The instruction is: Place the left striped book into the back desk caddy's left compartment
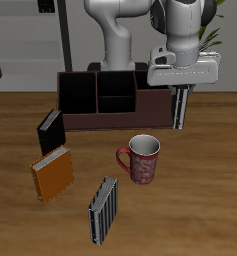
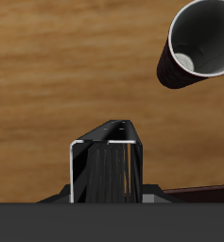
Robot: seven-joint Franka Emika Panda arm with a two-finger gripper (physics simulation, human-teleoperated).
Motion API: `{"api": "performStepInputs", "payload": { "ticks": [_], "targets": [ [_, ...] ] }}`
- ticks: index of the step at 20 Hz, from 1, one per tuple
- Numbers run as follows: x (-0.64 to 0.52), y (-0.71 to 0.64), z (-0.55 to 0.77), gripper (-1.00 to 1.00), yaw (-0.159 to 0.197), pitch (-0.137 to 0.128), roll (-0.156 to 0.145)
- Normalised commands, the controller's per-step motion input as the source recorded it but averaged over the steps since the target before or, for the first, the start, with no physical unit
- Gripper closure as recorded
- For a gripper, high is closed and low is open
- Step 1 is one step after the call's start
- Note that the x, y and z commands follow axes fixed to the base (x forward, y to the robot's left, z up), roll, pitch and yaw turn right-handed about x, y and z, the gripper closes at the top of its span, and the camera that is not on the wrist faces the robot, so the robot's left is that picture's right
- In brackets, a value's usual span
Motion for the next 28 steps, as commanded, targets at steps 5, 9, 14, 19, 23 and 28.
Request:
{"api": "performStepInputs", "payload": {
  "ticks": [5,9,14,19,23,28],
  "targets": [
    [-0.3,-0.29,0.55,1.0,0.07,-0.057,0.012],
    [-0.19,-0.42,0.37,1.0,0.022,-0.032,-0.013],
    [-0.13,-0.47,0.25,1.0,0.045,-0.027,-0.005],
    [-0.15,-0.48,0.21,1.0,0.068,-0.034,-0.015],
    [-0.13,-0.43,0.06,1.0,0.024,0.01,-0.007],
    [-0.19,-0.55,0.03,1.0,0.033,0.008,0.001]
  ]
}}
